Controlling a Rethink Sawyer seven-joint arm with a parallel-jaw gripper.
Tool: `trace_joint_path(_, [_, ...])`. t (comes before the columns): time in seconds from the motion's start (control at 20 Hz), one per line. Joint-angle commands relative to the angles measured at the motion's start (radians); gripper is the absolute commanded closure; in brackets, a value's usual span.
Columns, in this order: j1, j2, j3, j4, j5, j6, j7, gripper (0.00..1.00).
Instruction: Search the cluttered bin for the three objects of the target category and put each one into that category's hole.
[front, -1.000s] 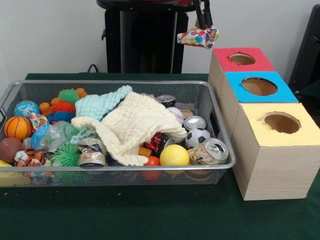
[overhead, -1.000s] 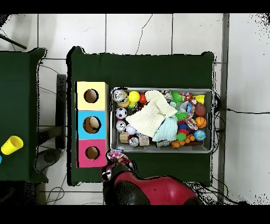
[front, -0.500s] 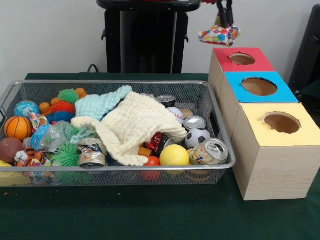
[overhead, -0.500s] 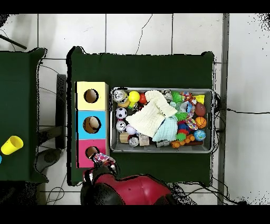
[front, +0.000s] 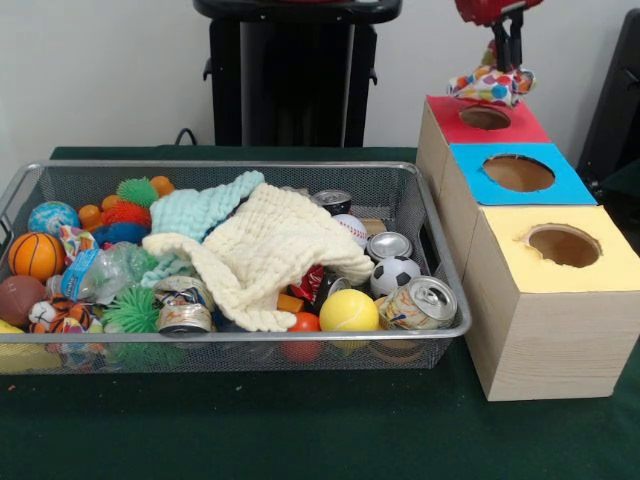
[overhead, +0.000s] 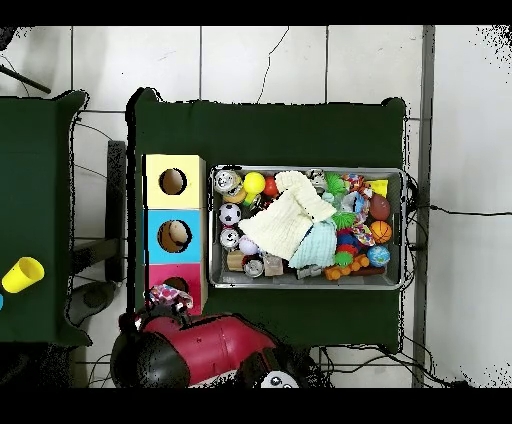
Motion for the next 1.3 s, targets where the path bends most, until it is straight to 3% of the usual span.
trace_joint_path(0.05, [0.047, 0.081, -0.164, -0.181, 0.091, 0.094, 0.233, 1.00])
trace_joint_path(0.3, [0.050, 0.045, -0.151, -0.219, 0.156, 0.228, 0.216, 1.00])
trace_joint_path(0.65, [0.151, 0.056, -0.243, -0.376, 0.115, 0.399, 0.232, 1.00])
trace_joint_path(0.95, [0.217, 0.097, -0.289, -0.465, 0.107, 0.461, 0.266, 1.00])
trace_joint_path(1.3, [0.298, 0.187, -0.356, -0.550, 0.119, 0.448, 0.302, 1.00])
